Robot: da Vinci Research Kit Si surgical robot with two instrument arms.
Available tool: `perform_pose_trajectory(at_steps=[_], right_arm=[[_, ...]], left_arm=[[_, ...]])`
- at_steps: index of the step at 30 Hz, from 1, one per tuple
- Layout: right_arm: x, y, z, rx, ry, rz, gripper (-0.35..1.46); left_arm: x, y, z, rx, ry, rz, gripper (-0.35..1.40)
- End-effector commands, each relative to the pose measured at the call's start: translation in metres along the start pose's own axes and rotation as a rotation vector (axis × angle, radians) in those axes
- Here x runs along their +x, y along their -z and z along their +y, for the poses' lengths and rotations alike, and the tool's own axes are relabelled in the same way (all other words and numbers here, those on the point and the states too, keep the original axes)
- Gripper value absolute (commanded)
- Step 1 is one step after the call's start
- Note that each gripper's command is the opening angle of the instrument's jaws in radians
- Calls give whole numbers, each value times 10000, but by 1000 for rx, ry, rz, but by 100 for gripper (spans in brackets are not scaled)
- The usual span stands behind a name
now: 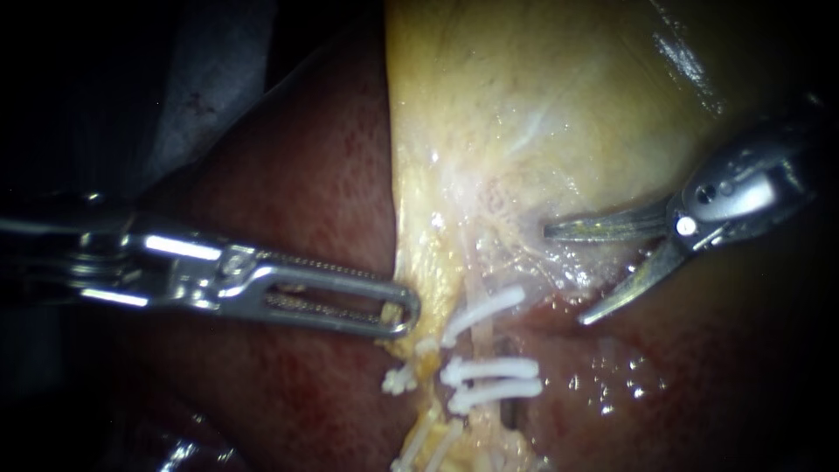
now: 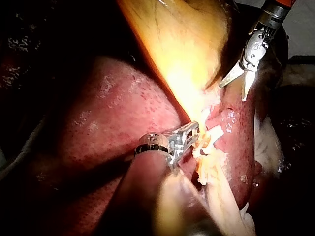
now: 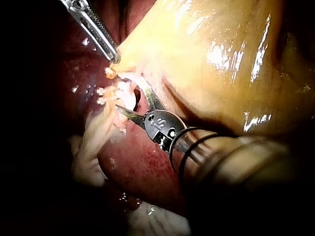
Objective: Go to the cutting position right tube
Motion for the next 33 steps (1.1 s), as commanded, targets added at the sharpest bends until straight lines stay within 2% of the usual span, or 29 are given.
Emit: perform_pose_trajectory(at_steps=[1,10,17,23,29,33], right_arm=[[0,0,0,0,1,0,143],[-4,-3,-4,3,4,4,141],[-16,-13,-16,43,-35,7,136],[-31,-27,-31,94,-103,-54,131],[-41,-40,-43,141,-174,-90,115],[-42,-49,-45,152,-200,-94,111]], left_arm=[[0,0,0,0,0,0,-35],[-2,5,-1,3,1,2,-35],[-8,24,-4,10,5,5,-35],[-14,43,-8,5,11,-3,-35],[-18,62,-15,3,16,-4,-35],[-21,70,-24,4,21,-9,-35]])
